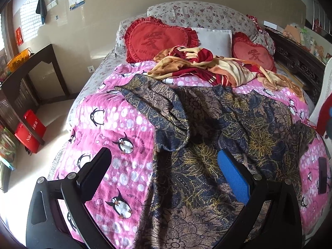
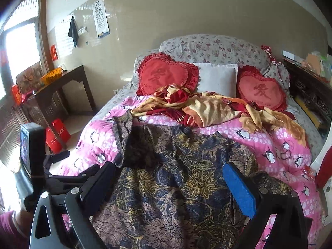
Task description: Fold small clothes
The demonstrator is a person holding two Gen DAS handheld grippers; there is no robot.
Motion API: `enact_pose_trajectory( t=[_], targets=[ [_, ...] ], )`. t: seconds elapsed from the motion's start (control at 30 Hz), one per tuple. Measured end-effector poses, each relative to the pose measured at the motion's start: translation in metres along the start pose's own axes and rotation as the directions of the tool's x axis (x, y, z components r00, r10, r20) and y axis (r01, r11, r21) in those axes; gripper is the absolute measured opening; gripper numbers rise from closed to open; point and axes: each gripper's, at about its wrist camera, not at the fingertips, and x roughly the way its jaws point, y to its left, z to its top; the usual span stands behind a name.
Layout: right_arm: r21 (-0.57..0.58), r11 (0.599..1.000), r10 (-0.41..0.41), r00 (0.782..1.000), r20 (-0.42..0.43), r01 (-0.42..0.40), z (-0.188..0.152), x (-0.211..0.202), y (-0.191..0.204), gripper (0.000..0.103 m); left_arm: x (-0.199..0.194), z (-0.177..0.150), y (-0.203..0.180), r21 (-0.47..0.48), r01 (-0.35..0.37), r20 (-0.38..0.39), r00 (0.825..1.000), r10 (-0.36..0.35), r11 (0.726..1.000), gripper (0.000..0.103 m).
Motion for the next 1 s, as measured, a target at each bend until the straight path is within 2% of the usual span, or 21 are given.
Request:
enact_pose_trajectory(
  t=[0.13,0.3,0.53,1.0],
  targets=[
    [0.030,1.000,0.007,0.999,-0.036,-0.006,-0.017,0.028,-0.001,0.103,0.011,-0.003,0.003,-0.018,0.010,-0.015,1.000,-0.011,1.000,0.102],
    [0.080,0.997,0.025,0.998,-0.053,-0.021,-0.029,0.052,-0.005,0.103,0.021,-0.008,0.010,-0.015,-0.020,-0.010,1.000,0.020,1.000,0.102],
    [0.080,0.996,0.054,0.992,-0.111,-0.045,-0.027,0.083,-0.002,0.103,0.044,-0.015,0.025,-0.062,-0.021,-0.074,0.997,0.016,0.998,0.102],
    [0.053,0.998,0.033,0.990,-0.137,-0.025,-0.022,0.101,0.005,0.102,0.053,-0.014,0.025,-0.075,-0.022,-0.080,0.997,0.016,0.997,0.102]
  ],
)
